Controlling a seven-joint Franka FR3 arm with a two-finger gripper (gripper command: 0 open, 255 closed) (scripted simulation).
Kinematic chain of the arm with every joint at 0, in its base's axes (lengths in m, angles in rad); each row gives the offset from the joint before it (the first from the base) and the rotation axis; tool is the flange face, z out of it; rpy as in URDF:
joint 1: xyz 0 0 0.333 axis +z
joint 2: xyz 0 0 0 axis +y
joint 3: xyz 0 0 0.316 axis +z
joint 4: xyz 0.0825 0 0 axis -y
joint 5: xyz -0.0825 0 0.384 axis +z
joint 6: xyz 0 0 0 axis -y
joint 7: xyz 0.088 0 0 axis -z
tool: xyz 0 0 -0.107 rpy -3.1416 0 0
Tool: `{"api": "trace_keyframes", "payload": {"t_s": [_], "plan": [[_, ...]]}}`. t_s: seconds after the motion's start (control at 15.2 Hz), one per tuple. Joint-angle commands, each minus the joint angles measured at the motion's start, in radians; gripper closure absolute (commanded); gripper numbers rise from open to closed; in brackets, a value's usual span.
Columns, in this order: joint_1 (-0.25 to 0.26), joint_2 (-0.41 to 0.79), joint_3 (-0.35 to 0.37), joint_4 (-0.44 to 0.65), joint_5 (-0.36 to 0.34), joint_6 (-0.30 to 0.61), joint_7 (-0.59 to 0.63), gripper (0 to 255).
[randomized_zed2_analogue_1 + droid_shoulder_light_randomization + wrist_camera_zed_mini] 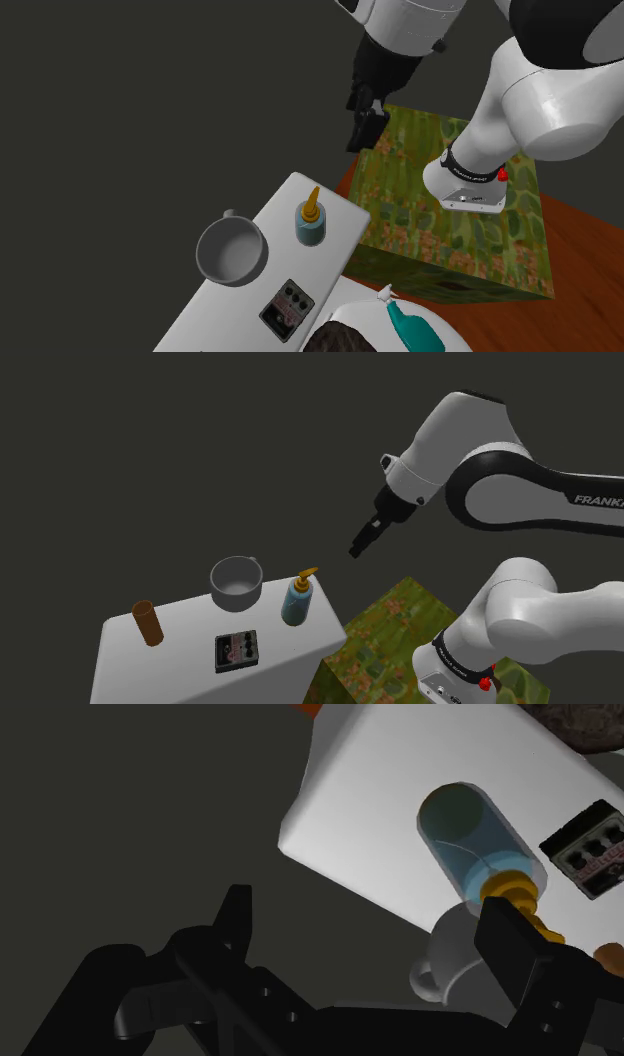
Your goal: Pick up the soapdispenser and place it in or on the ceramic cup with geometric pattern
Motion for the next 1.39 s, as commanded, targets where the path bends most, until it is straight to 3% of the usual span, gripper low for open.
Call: {"api": "trace_keyframes", "payload": {"t_s": [0.0, 0.59, 1.06, 1.32], "plan": [[0.033, 0.012, 0.042, -0.038, 0.042, 0.085, 0.026, 0], [0.138, 0.255, 0.247, -0.099, 0.192, 0.528, 0.126, 0], [0.115, 0.399, 0.286, -0.105, 0.199, 0.679, 0.124, 0], [0.112, 0.411, 0.29, -0.105, 0.198, 0.692, 0.124, 0]]}}
